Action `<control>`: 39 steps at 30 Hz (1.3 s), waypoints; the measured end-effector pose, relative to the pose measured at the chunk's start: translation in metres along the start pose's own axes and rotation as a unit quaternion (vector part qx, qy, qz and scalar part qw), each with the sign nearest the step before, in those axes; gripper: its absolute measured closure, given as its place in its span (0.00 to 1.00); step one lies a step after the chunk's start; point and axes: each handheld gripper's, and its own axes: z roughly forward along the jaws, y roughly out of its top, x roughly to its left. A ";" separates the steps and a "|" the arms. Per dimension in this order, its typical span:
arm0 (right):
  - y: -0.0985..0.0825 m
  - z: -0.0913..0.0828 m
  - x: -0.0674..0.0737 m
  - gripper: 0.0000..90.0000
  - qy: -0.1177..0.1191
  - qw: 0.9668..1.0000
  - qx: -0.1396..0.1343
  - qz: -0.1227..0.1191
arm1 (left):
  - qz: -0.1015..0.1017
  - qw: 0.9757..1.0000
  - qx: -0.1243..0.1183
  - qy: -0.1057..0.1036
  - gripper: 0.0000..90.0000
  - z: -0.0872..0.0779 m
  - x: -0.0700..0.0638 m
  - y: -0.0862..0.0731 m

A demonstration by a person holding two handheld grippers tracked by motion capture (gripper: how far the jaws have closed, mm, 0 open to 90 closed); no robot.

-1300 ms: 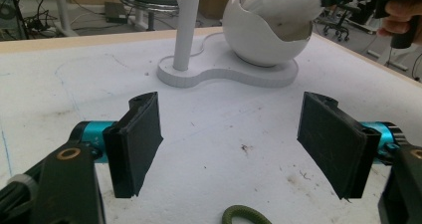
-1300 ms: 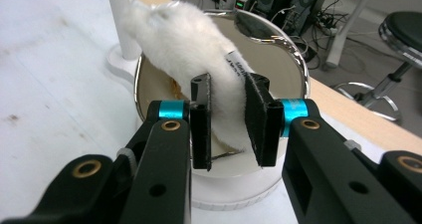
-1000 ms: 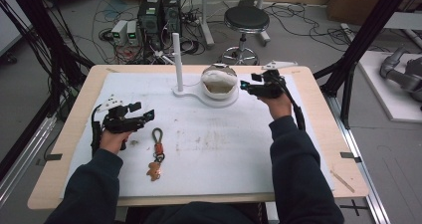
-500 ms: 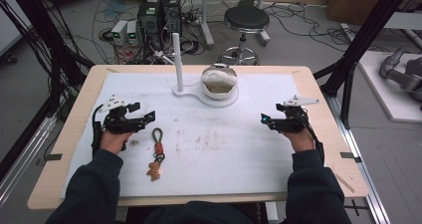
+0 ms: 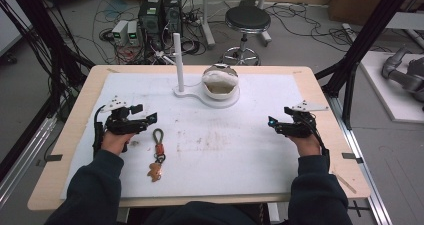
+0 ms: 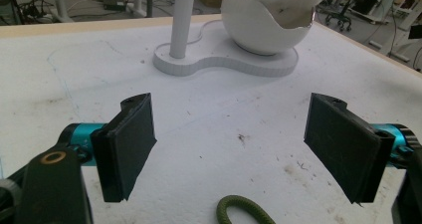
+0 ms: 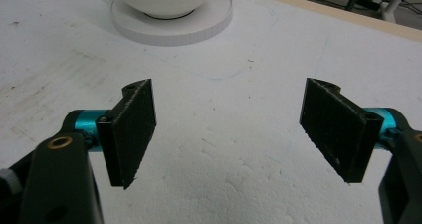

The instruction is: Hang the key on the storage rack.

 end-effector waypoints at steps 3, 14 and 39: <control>-0.002 -0.001 0.000 0.25 0.000 1.000 0.001 0.000 | -0.001 1.000 0.008 0.002 0.23 0.001 0.000 0.000; -0.003 0.002 0.005 0.26 0.008 1.000 0.008 -0.016 | -0.011 0.997 0.075 0.010 0.38 0.005 -0.003 -0.008; -0.005 0.007 0.005 0.27 0.014 0.999 0.021 -0.020 | 0.040 0.975 0.212 0.044 0.92 0.019 -0.015 -0.017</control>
